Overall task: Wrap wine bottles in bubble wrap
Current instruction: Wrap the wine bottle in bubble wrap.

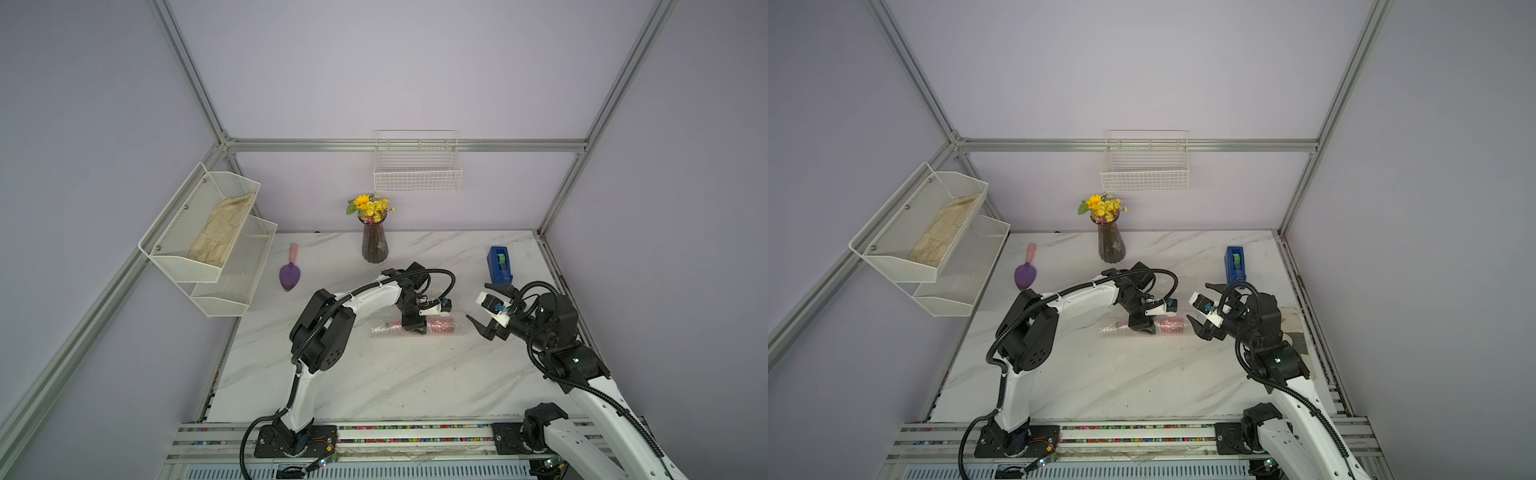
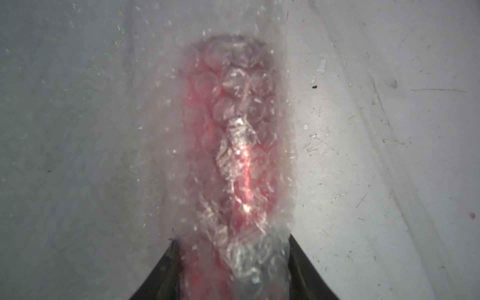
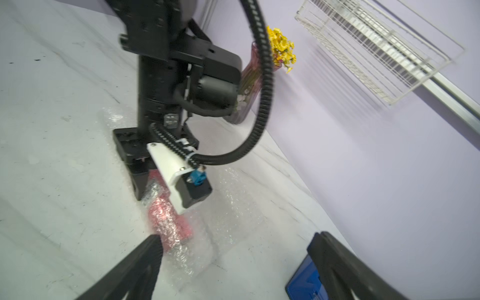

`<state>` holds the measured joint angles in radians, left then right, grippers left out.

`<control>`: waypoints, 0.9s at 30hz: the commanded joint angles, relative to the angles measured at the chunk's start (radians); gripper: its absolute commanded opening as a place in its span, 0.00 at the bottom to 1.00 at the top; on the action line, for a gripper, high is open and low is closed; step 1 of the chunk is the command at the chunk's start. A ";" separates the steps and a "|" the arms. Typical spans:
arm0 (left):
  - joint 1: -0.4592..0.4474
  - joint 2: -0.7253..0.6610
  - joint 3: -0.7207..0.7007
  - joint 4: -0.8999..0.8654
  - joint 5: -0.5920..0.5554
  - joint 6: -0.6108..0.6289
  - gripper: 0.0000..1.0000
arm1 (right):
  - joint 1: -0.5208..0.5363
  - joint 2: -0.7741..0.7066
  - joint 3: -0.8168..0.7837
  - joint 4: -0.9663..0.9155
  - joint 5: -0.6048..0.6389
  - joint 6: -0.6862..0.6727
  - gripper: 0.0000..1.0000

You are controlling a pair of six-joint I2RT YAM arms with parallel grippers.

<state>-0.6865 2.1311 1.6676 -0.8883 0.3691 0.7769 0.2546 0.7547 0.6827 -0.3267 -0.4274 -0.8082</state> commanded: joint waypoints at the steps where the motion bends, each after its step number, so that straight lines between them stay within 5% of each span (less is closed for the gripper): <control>1: 0.038 0.128 0.083 -0.374 0.112 -0.012 0.32 | 0.082 0.058 0.008 -0.241 0.042 -0.175 0.94; 11: 0.087 0.274 0.252 -0.517 0.216 0.006 0.32 | 0.413 0.269 -0.070 0.028 0.341 -0.155 0.95; 19: 0.088 0.292 0.274 -0.525 0.227 0.023 0.32 | 0.425 0.545 -0.128 0.383 0.420 -0.251 0.92; 27: 0.087 0.289 0.291 -0.532 0.232 0.039 0.32 | 0.405 0.709 -0.093 0.405 0.380 -0.310 0.84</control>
<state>-0.5892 2.3657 1.9564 -1.3502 0.6743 0.7963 0.6670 1.4300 0.5732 0.0334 -0.0208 -1.0737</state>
